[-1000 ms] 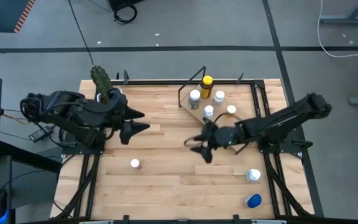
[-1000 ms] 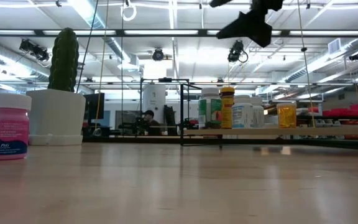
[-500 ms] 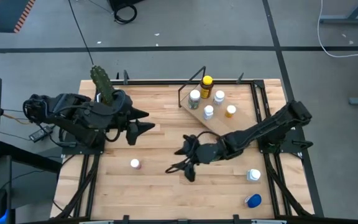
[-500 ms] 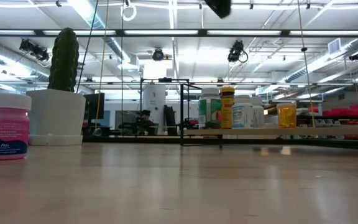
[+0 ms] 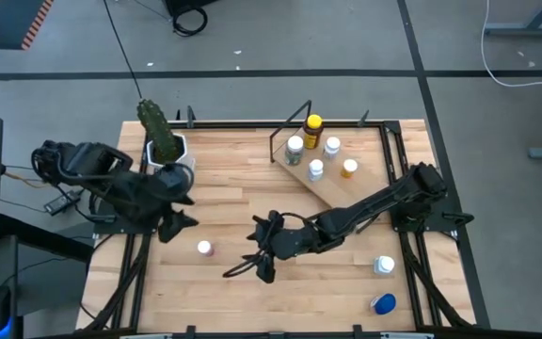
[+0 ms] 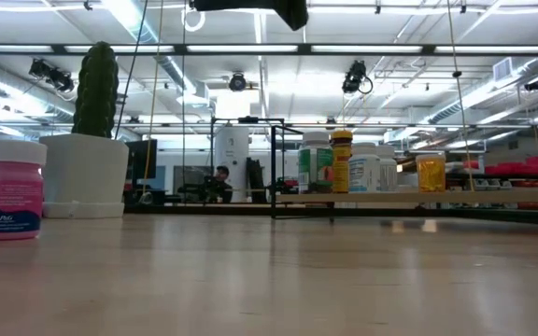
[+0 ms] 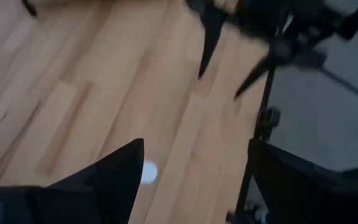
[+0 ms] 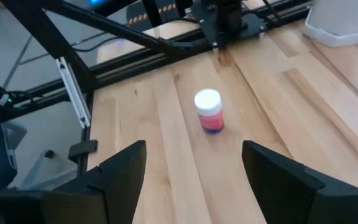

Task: Pick and place medicine bottles onto shelf by color
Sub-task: Put the pink medicine bottle on the shelf

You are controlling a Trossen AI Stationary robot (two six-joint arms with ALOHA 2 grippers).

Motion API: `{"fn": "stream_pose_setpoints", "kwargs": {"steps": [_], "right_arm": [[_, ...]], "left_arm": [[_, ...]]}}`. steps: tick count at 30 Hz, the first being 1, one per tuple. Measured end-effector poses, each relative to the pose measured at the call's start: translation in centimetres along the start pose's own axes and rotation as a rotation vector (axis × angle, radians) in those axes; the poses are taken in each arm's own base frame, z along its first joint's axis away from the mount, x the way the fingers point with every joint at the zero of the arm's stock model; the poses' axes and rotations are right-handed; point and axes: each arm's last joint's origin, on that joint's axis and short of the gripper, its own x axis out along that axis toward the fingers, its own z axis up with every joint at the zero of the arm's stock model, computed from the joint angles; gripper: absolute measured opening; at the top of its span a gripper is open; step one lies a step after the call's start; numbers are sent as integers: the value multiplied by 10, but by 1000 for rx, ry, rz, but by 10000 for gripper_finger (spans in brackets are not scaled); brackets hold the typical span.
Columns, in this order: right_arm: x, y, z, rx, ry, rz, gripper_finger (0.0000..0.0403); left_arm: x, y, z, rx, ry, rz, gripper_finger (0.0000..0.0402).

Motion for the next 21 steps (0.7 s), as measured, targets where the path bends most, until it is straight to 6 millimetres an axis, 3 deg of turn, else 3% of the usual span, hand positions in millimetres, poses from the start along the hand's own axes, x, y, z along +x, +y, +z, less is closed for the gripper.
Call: {"fn": "stream_pose_setpoints", "kwargs": {"steps": [5,10,15,21], "right_arm": [[-12,-3,4,20,26,-25,273],[-36,-8,15,63,25,-67,272],[-67,-15,26,87,30,-115,266],[-107,-25,37,72,52,-135,265]], "left_arm": [[5,-7,-14,49,95,38,293],[22,-18,-20,69,178,121,293],[56,-22,-30,94,242,185,293],[112,-14,-62,60,400,161,293]]}}
